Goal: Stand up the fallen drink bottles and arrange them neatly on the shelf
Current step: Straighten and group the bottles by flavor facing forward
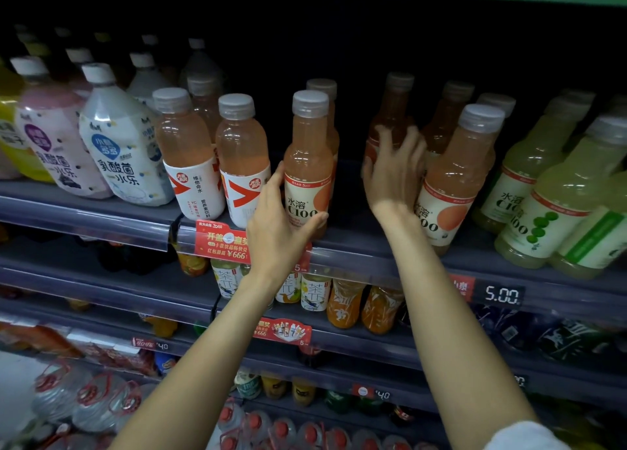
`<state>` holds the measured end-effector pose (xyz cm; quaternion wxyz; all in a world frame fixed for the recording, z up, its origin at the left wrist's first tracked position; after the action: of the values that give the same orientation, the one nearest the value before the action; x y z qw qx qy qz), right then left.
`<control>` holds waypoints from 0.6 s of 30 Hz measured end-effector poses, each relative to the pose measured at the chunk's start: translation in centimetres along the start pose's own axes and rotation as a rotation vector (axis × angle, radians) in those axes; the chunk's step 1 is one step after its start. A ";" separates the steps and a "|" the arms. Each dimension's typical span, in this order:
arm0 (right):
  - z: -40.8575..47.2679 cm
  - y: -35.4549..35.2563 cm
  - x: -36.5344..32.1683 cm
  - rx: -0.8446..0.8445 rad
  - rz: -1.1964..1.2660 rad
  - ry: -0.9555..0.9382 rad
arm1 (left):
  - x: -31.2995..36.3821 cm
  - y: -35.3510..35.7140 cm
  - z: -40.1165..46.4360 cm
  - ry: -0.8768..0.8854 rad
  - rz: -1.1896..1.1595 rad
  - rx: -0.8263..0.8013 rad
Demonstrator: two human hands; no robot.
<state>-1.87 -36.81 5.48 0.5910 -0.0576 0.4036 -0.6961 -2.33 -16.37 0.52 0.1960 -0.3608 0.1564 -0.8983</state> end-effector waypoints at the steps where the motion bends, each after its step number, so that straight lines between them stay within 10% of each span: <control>1: 0.7 0.4 -0.1 0.013 -0.046 -0.013 | -0.1 0.0 0.0 0.000 0.000 -0.001; 10: 3.1 2.0 -0.3 -0.166 -0.009 0.033 | -0.1 0.1 0.0 0.006 0.001 -0.006; 18: -0.6 -1.6 0.3 -0.251 0.762 0.042 | -0.1 0.2 -0.1 0.019 0.005 0.003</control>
<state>-3.51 -36.83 5.98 0.7869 0.0386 0.4899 -0.3732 -2.32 -16.49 0.29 0.1972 -0.3515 0.1578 -0.9015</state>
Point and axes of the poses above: each hand's wrist, its own z-axis towards the middle knuckle, its own y-axis out of the palm, x = y × z, the point moved 7 cm from there along z, towards the middle knuckle, and after that the axes turned 8 degrees about y, right-handed, at the moved point
